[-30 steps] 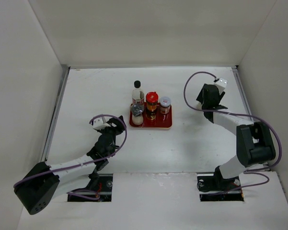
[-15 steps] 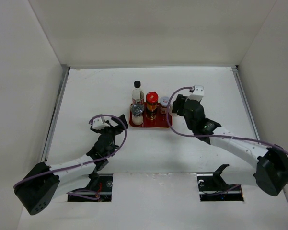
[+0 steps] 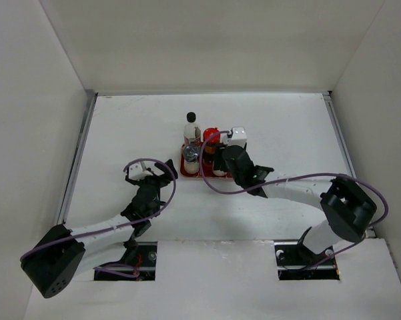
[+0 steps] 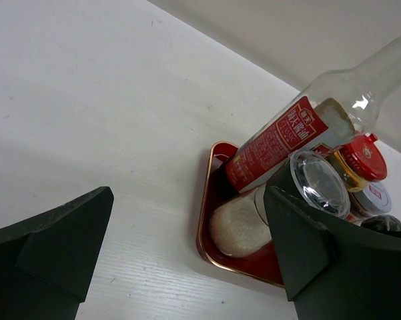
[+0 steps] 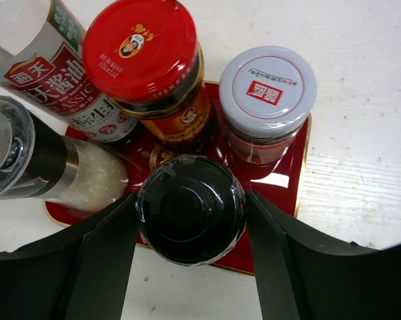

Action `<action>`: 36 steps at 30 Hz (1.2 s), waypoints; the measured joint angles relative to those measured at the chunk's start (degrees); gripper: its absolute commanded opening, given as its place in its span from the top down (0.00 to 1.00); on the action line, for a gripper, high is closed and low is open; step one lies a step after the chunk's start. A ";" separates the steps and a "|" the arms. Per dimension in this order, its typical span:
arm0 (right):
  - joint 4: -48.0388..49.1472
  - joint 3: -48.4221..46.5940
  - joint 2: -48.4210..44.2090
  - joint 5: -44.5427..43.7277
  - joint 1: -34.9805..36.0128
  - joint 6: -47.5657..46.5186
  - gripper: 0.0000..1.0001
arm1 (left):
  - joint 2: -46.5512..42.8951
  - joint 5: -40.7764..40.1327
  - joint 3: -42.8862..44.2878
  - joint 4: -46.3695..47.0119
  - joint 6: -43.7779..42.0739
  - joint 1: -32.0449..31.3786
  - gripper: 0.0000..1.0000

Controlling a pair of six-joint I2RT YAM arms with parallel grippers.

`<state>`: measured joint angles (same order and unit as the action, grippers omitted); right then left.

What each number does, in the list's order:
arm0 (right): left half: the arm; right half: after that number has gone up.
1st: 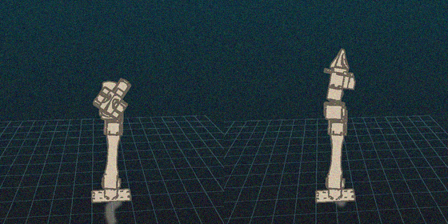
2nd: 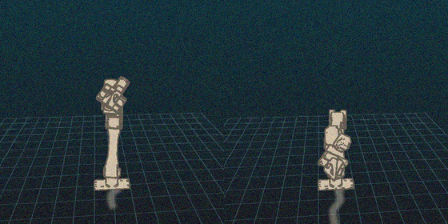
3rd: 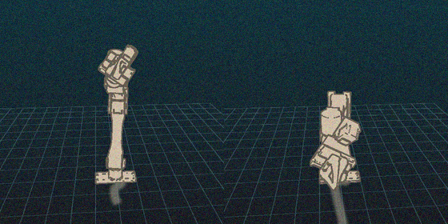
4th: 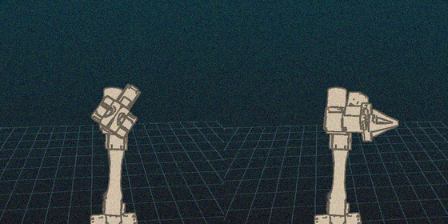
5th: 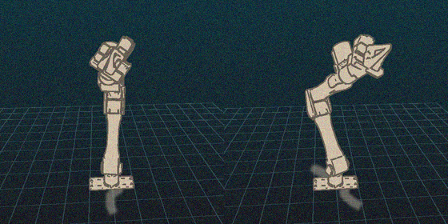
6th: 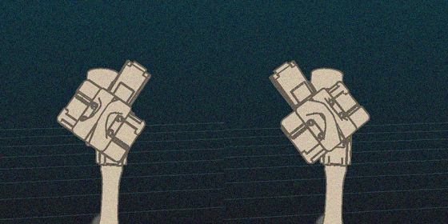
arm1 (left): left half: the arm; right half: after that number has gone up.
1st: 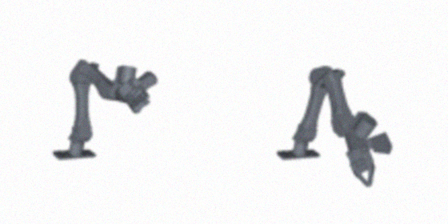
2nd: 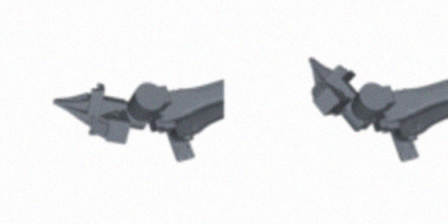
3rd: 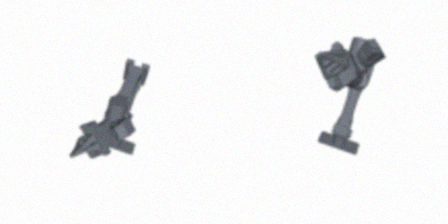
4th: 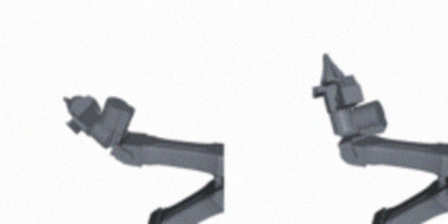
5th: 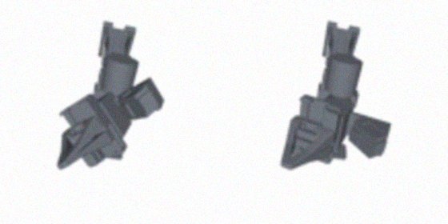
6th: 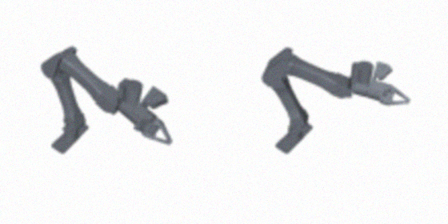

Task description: Organize the condiment bottles

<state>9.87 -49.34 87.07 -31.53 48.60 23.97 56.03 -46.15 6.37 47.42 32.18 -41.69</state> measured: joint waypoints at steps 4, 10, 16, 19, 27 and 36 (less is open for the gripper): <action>1.16 -0.04 1.09 -0.09 0.61 -0.26 0.22 | 0.35 0.11 0.02 0.00 0.15 0.00 0.00; 3.76 0.15 -0.68 -0.52 0.61 -1.05 0.00 | 0.66 0.26 0.11 -0.04 0.70 0.02 0.00; 5.11 4.42 -12.83 -2.78 -1.18 -2.08 0.00 | 1.27 -0.11 1.05 -0.92 0.92 0.04 0.00; 6.08 7.96 -19.50 -4.70 -6.69 -0.70 0.00 | 3.17 -1.25 3.08 -2.40 1.03 0.04 0.00; 3.45 12.81 -23.26 -1.07 -18.10 5.77 0.00 | 2.67 -3.04 9.11 -15.91 1.70 0.13 0.00; 3.67 13.99 -22.03 0.07 -20.46 9.57 0.00 | 0.02 -1.75 22.88 -40.50 4.33 1.20 0.00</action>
<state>13.54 -35.35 65.04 -31.46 28.14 33.54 56.05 -47.90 29.26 6.92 36.51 -40.49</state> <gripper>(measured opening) 0.999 0.997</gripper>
